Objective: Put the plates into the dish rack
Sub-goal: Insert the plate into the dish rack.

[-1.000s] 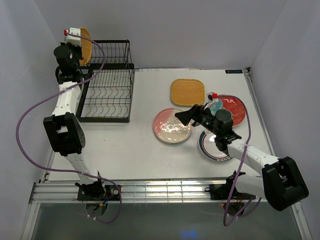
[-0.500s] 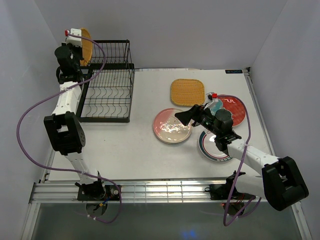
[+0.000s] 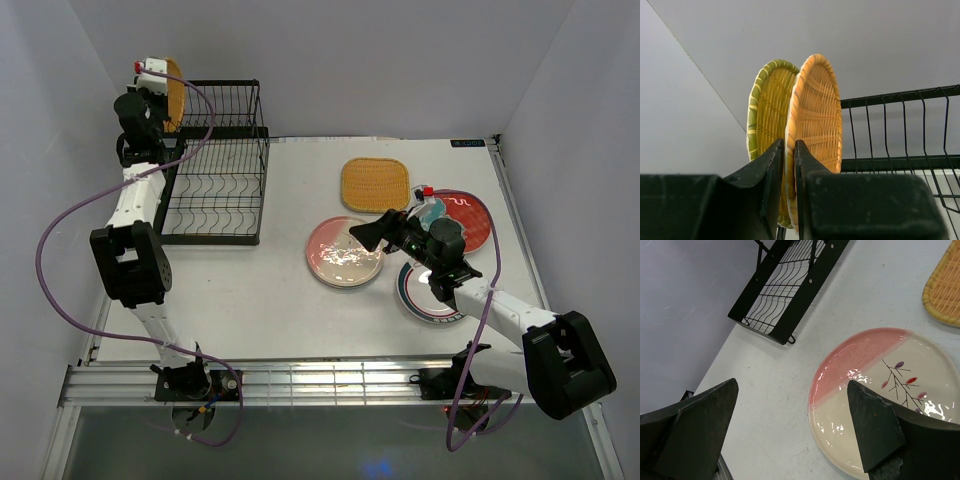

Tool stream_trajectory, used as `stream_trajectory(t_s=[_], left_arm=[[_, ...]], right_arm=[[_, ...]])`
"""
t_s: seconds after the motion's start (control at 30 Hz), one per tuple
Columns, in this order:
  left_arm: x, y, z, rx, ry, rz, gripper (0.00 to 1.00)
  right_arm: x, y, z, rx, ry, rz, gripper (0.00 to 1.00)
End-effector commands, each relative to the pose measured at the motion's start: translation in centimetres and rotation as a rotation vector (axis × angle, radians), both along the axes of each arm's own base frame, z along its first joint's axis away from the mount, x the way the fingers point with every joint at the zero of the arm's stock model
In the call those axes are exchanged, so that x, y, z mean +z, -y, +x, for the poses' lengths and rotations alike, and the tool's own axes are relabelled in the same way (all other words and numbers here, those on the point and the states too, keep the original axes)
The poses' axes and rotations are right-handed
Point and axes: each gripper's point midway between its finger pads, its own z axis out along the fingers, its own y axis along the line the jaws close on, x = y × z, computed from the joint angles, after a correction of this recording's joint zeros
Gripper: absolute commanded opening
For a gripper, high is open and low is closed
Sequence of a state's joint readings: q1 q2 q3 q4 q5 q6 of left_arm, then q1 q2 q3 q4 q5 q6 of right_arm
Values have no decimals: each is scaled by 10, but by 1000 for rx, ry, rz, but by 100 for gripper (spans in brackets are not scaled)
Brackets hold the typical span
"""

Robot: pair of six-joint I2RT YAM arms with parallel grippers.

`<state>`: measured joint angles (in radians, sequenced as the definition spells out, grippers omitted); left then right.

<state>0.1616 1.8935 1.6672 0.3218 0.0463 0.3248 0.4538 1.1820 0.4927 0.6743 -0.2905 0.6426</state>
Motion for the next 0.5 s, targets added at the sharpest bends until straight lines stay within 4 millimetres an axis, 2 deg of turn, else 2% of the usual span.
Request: stream_trajectory(t_s=[0.0,0.07,0.1,0.3,0.33,0.47], left_arm=[[23,0,-1,8,50,8,28],[25,0,0,11,50,8,36],[26,-1,0,12,51,6,46],[30,-3,2,25,51,1,61],[30,-4,2,26,52,-1,69],[43,-2,0,23,71,-15,86]], right_arm=[[17,-3,3,10,57,11,95],[17,-3,4,10,57,11,95],[18,-3,4,10,59,12,95],[20,-4,3,13,63,14,95],[19,-3,3,13,60,12,95],[19,-4,2,16,61,13,95]])
